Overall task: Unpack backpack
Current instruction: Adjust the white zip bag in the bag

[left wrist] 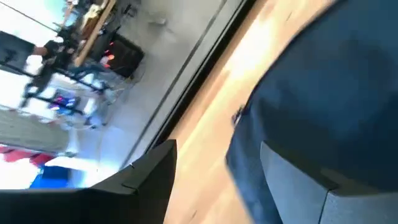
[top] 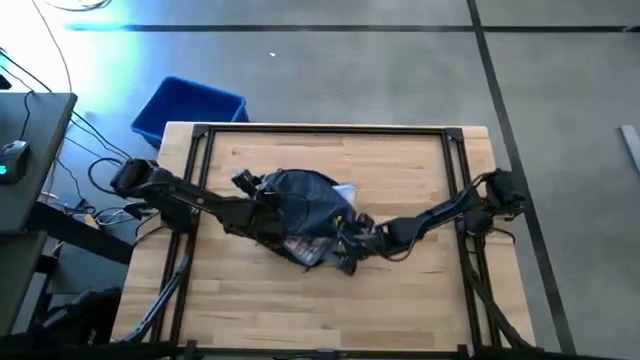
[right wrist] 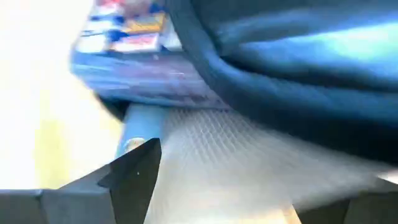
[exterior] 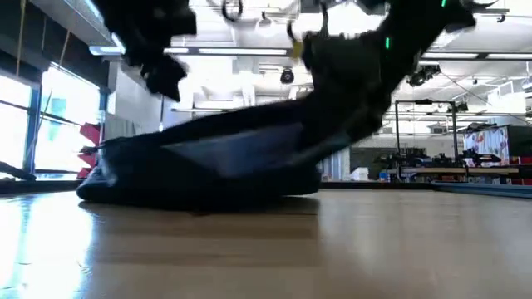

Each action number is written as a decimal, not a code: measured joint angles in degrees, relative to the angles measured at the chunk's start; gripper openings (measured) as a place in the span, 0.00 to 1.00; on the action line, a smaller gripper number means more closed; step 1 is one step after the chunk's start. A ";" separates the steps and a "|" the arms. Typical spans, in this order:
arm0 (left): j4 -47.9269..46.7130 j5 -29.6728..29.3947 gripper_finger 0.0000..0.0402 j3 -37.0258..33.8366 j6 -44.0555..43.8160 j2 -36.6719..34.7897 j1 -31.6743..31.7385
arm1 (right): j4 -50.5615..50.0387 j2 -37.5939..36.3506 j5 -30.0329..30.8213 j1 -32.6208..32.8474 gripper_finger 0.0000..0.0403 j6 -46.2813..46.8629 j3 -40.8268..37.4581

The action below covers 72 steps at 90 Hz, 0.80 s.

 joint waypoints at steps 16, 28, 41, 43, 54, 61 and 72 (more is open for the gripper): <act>6.55 5.57 0.53 1.92 3.74 -2.48 -4.30 | -7.50 -0.07 3.28 3.44 0.73 -1.84 6.04; 15.24 15.46 0.53 1.88 7.16 -1.40 -9.00 | -9.71 -0.11 3.51 4.69 0.73 -3.34 6.37; 26.64 27.19 0.53 1.83 12.22 1.94 -15.25 | -16.48 -0.11 3.16 7.09 0.73 -8.03 6.39; 28.66 28.41 0.53 1.83 13.33 2.65 -16.06 | -17.22 -0.11 3.17 7.52 0.73 -8.78 6.37; 39.14 30.43 0.53 1.83 17.04 7.89 -19.26 | -17.93 -0.11 3.73 9.34 0.73 -14.06 6.00; 44.47 30.49 0.53 1.81 17.24 11.54 -19.34 | -16.32 -0.09 5.78 10.25 0.73 -19.20 5.17; 47.01 31.89 0.53 1.81 14.41 16.70 -17.87 | -12.29 1.00 8.18 9.85 0.73 -25.85 4.55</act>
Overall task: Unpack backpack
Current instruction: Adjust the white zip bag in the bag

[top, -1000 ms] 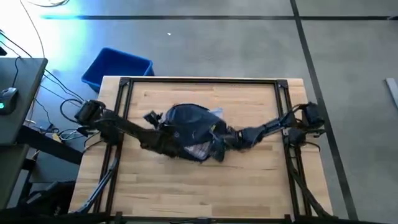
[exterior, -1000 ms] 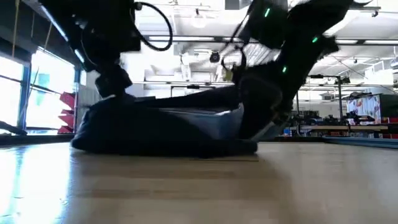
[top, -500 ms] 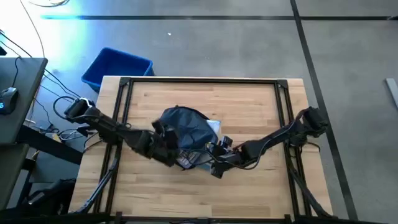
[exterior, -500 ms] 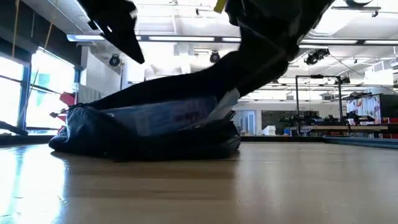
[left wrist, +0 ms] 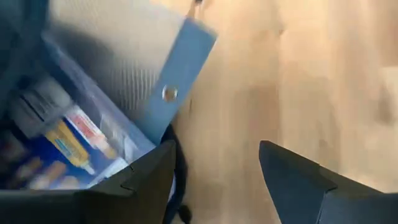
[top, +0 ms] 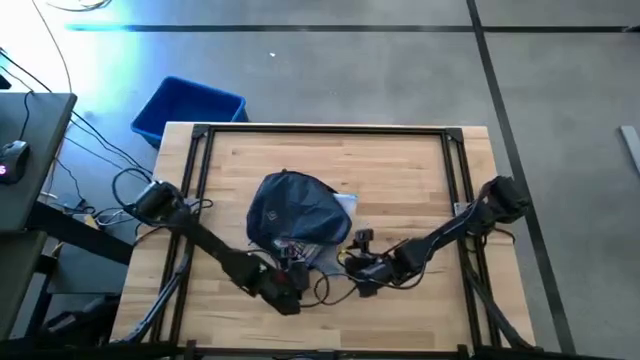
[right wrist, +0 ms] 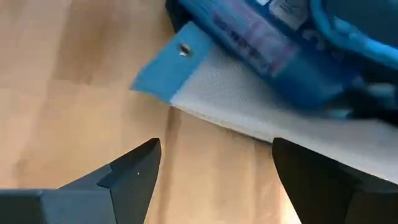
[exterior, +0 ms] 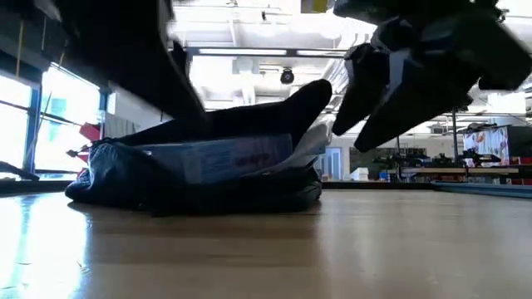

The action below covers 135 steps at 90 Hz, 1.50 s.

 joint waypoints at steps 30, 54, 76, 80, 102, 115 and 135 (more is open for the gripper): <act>-1.62 -3.55 0.53 -0.02 -2.69 4.91 4.70 | 12.39 3.86 6.73 -7.13 0.73 -7.48 -0.03; -2.79 -11.23 0.48 0.57 2.60 4.72 7.30 | 12.26 3.53 5.18 -7.29 0.73 -4.58 -0.06; -10.80 -9.98 0.39 0.35 -3.27 4.67 9.65 | 12.00 3.55 5.22 -5.68 0.73 -4.45 -0.06; -11.93 -9.13 0.37 0.33 -4.56 4.67 10.22 | 11.95 3.55 5.22 -5.55 0.73 -4.45 -0.06; -15.55 -3.11 0.19 0.33 -7.46 4.67 11.84 | 11.93 3.55 5.22 -5.39 0.73 -3.42 -0.06; -17.39 -2.04 0.02 0.33 -5.33 4.67 11.89 | 11.12 3.48 5.52 -4.43 0.73 -3.86 0.31; -15.11 4.32 0.00 1.40 3.26 4.67 11.09 | 2.68 3.40 8.75 -2.17 0.73 -4.65 5.10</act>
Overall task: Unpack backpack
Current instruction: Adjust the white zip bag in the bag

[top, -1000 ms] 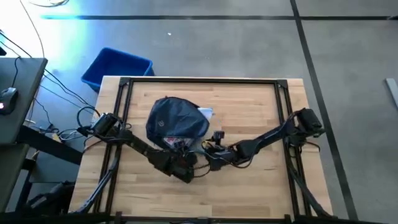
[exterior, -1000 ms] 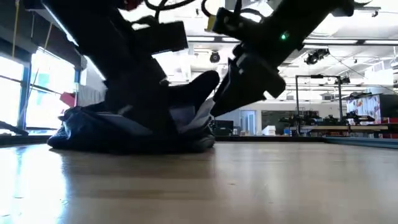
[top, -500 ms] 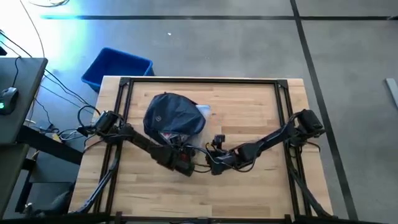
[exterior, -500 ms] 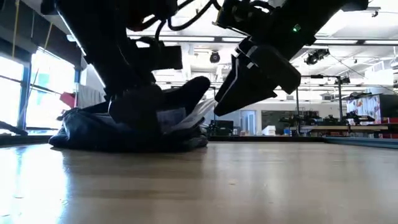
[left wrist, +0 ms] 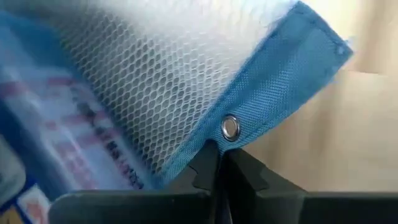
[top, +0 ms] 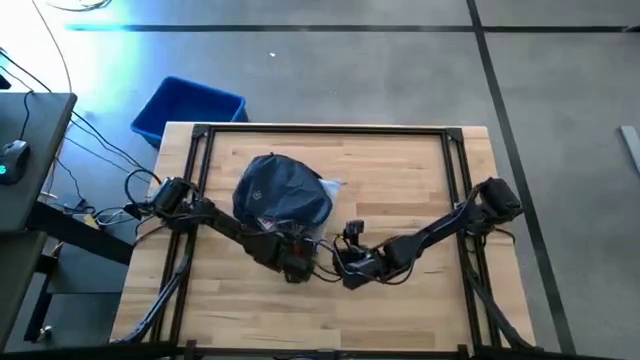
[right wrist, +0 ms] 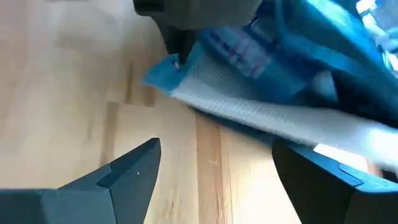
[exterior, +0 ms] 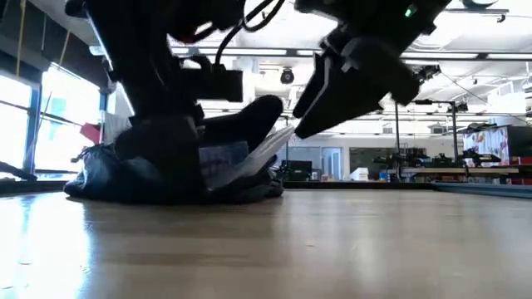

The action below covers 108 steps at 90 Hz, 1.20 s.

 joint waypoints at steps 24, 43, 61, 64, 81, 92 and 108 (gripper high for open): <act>-1.39 5.68 0.00 2.48 7.62 -0.15 -6.79 | 7.43 -0.09 -18.31 1.11 0.73 -9.26 0.29; -2.45 6.59 0.00 4.10 9.64 -0.15 -10.48 | 15.28 1.96 -21.88 2.61 0.73 -20.57 0.29; -2.85 6.60 0.00 4.17 11.97 -0.15 -11.49 | 16.88 9.20 -14.02 2.42 0.70 -24.42 4.57; -2.85 6.58 0.00 4.17 11.81 -0.15 -11.58 | 15.43 10.47 -12.88 2.24 0.67 -24.37 6.01; -3.13 10.70 0.01 4.17 11.08 -0.15 -11.88 | 8.46 16.15 -11.03 1.15 0.36 -23.38 14.33; -5.84 14.45 0.07 5.52 7.62 -0.15 -13.07 | 6.26 17.18 -11.56 0.50 0.07 -23.14 17.76; -11.92 16.73 0.16 7.67 3.43 -0.14 -16.62 | 1.56 16.99 -8.38 -0.07 0.01 -19.24 20.59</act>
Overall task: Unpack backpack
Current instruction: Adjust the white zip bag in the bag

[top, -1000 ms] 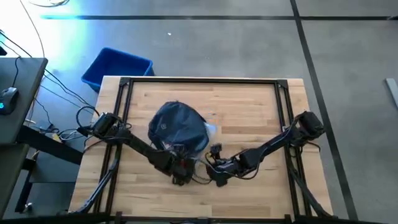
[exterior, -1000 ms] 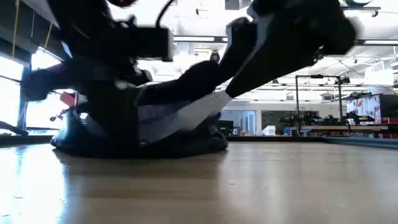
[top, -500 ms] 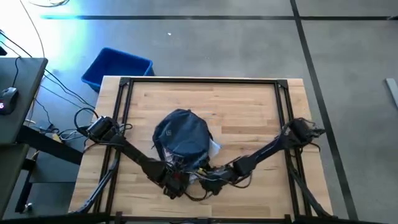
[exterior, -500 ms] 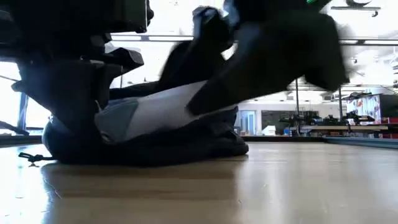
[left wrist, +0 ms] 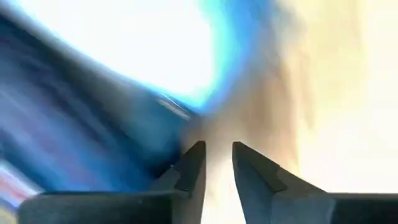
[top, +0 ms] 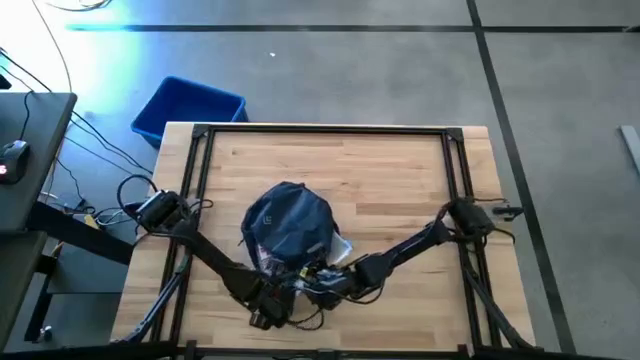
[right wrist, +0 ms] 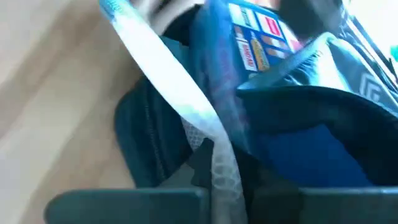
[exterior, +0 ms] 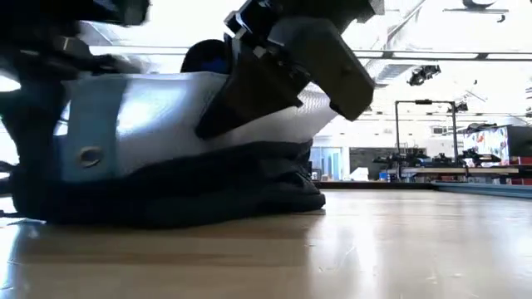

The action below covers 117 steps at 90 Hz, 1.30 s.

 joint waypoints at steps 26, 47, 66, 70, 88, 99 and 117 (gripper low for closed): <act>-2.19 -11.35 0.24 1.33 -1.14 0.01 -3.73 | -1.57 -0.01 0.27 -0.33 0.00 1.53 0.42; -2.38 -20.21 0.26 -0.84 -2.81 -0.03 -3.90 | -2.08 -0.03 -0.24 -0.31 0.00 2.02 0.42; 0.76 -15.11 0.26 -6.44 -8.29 -0.03 -2.26 | -2.47 -0.01 -0.23 -0.20 0.00 2.02 0.42; 2.18 -15.10 0.25 -7.19 -8.25 -0.05 -2.05 | -2.47 -0.03 -0.21 -0.22 0.00 2.18 0.42; 3.77 -15.25 0.05 -7.16 -4.64 -0.02 -2.17 | -0.44 -0.03 -1.46 -0.49 0.00 4.58 0.40; 3.86 -16.87 0.02 -5.36 -1.00 0.03 -2.72 | 3.07 -0.01 -6.60 -2.09 0.00 7.10 0.40; 1.11 -17.92 0.00 -1.54 3.01 -0.12 -4.04 | 5.53 -0.01 -10.94 -5.05 0.00 7.50 0.40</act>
